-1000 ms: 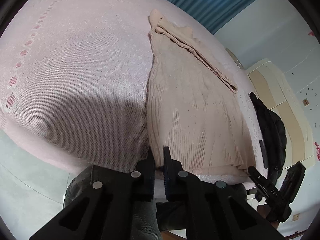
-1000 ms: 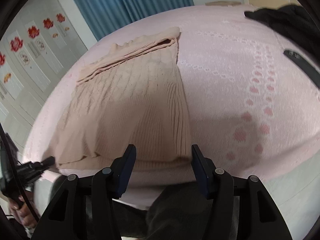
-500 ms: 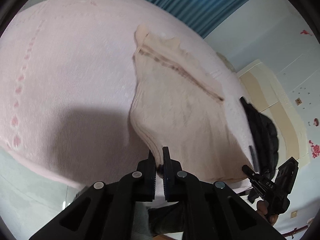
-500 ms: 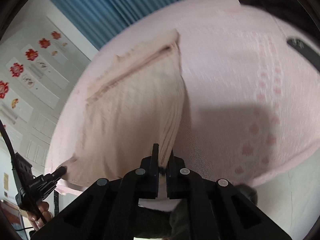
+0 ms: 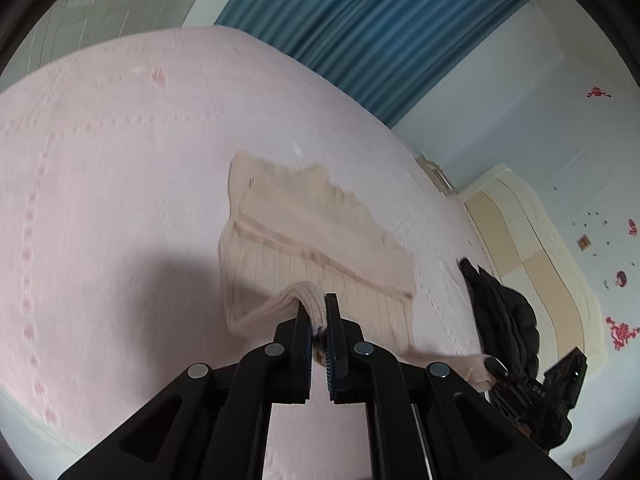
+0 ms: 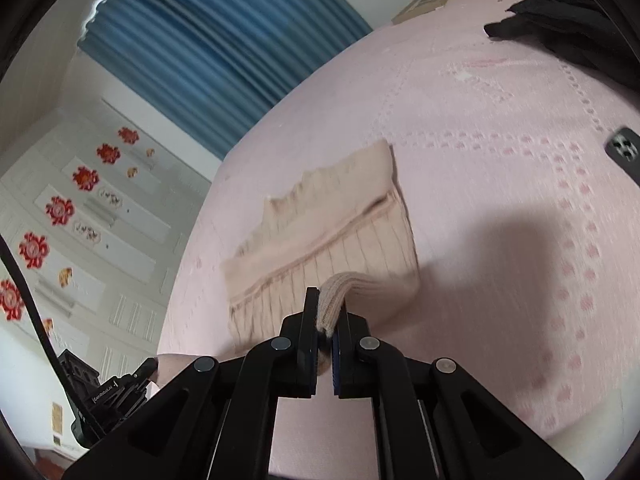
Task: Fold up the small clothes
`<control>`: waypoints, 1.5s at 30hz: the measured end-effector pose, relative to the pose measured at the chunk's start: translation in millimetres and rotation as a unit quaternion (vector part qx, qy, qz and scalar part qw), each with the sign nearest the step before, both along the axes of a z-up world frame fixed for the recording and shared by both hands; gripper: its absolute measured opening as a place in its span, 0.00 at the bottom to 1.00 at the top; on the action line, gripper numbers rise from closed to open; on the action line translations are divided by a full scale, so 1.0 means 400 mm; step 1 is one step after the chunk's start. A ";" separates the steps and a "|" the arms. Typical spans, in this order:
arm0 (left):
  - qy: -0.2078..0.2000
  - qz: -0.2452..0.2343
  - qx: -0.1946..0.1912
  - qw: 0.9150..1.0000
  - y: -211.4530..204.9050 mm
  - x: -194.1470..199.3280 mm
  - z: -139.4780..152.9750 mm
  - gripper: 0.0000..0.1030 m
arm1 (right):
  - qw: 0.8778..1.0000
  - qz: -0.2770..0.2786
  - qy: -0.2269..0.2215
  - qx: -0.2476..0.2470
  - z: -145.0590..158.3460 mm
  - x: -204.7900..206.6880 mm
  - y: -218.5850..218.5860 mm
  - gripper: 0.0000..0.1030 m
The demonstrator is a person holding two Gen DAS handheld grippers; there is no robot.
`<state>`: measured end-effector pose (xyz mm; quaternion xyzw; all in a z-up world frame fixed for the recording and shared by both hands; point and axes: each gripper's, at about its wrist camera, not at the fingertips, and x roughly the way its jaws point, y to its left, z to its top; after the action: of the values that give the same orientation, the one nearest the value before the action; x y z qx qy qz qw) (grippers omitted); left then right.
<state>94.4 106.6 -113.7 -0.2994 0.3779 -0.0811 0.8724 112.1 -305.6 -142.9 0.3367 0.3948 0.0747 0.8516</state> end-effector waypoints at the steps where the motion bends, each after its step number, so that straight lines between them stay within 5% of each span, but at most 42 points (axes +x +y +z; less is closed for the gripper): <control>1: -0.003 0.004 0.006 1.000 -0.001 0.029 0.010 0.06 | 1.000 -0.005 -0.001 -0.002 0.004 0.021 0.000 0.05; 9: -0.007 0.018 0.027 0.999 -0.009 0.234 0.003 0.06 | 0.999 -0.030 0.001 0.021 -0.002 0.235 -0.007 0.05; 21: 0.008 0.036 0.040 0.999 0.027 0.524 -0.109 0.06 | 1.000 -0.016 -0.012 -0.015 -0.054 0.541 0.037 0.05; 31: 0.049 0.018 0.061 0.997 0.005 0.714 -0.221 0.07 | 0.998 -0.027 0.020 -0.059 -0.195 0.723 0.053 0.05; 37: 0.068 0.019 0.049 0.996 0.019 0.734 -0.237 0.26 | 0.996 -0.021 0.062 -0.060 -0.265 0.757 0.048 0.28; 41: 0.058 0.031 0.035 0.997 0.048 0.679 -0.220 0.42 | 0.996 -0.011 0.043 -0.080 -0.237 0.692 0.033 0.30; 45: 0.073 0.019 0.037 0.996 0.044 0.593 -0.205 0.42 | 0.990 0.032 0.022 -0.137 -0.200 0.599 0.042 0.35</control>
<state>331.4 124.3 -195.8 -0.2788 0.4373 -0.0284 0.8545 351.6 -288.7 -222.7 0.2061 0.4303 0.0397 0.8779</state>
